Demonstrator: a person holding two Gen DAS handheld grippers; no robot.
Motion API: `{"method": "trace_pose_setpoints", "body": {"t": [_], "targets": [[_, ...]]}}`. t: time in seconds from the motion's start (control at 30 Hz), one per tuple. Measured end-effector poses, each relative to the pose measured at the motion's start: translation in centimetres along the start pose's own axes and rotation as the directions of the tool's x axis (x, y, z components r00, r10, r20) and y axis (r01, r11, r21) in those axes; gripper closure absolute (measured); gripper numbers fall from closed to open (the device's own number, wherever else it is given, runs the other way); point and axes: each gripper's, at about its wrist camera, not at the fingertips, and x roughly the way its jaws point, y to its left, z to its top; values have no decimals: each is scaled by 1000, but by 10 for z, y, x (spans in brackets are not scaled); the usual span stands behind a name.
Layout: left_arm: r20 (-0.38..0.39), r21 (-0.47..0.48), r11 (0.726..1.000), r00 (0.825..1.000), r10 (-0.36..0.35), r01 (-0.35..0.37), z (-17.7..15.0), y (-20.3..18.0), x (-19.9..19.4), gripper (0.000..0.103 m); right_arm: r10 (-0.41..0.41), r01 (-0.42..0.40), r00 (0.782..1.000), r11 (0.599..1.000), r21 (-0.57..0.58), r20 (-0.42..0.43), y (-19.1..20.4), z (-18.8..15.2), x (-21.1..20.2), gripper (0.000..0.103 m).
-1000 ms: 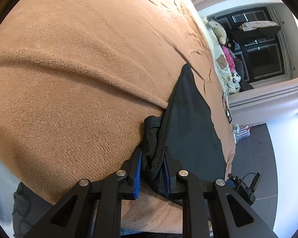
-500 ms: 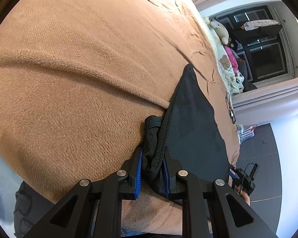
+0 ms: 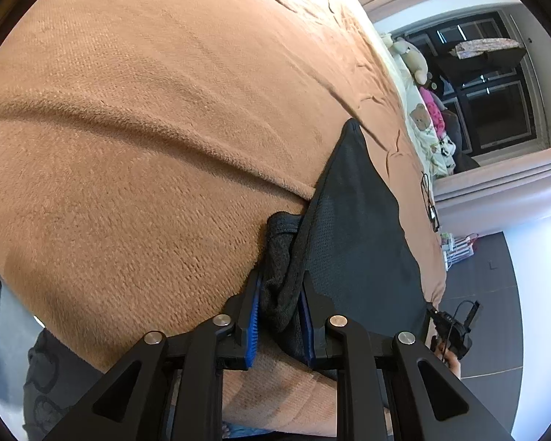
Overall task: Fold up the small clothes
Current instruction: 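Open the right gripper and grasp the shirt hem further along while the left gripper holds, then lift the shirt with the right gripper and fold it over while the left gripper holds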
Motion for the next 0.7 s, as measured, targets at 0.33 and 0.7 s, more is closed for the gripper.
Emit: {"method": "trace_pose_setpoints", "body": {"t": [0.33, 0.7], "targets": [[5, 3, 1000, 1000, 8, -8, -2, -1, 3, 83, -65, 64, 997, 998, -25, -29, 10, 2, 17, 101], [29, -13, 1000, 999, -23, 23, -4, 6, 1, 95, -133, 132, 990, 991, -9, -53, 24, -4, -21, 99]]}}
